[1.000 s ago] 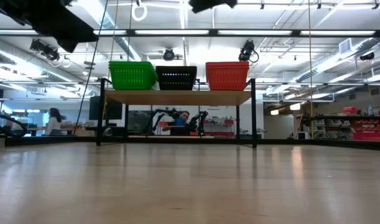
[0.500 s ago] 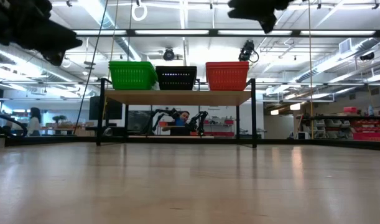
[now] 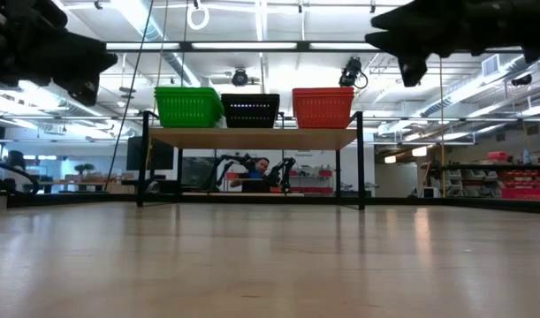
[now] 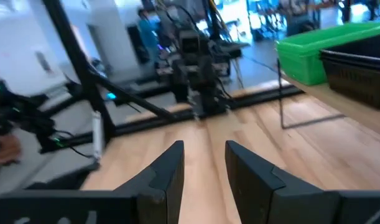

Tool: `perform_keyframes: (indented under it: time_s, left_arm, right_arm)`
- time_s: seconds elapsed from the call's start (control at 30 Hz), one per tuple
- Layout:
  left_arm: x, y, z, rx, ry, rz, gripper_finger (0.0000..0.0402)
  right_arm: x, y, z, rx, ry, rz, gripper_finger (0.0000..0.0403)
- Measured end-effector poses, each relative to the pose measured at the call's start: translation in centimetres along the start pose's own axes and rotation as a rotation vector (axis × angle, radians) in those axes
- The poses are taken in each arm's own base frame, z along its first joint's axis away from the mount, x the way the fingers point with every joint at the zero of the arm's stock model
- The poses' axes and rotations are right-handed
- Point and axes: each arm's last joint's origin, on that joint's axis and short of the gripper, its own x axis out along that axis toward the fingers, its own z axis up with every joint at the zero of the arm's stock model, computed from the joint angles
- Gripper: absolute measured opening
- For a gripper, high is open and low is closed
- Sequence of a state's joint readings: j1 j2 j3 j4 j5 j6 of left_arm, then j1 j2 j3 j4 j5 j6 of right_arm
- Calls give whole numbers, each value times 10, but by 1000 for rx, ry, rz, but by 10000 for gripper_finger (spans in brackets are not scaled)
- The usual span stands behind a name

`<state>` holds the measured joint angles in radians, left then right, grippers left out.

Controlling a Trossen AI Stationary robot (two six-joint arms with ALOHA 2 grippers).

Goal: Stack baskets on shelf by color
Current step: Return to Home Position

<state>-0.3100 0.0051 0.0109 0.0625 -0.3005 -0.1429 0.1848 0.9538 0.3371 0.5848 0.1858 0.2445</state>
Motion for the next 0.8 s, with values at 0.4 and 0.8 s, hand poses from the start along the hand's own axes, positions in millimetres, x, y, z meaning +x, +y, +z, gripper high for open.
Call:
perform_keyframes:
  time_s: [0.4, 0.8]
  left_arm:
    - [3, 10, 3, 52, -26, -6, 116]
    - [4, 27, 0, 19, 28, 21, 116]
  right_arm:
    - [-28, -10, -33, -92, -146, 138, 123]
    - [-41, -24, -58, -126, -75, 138, 111]
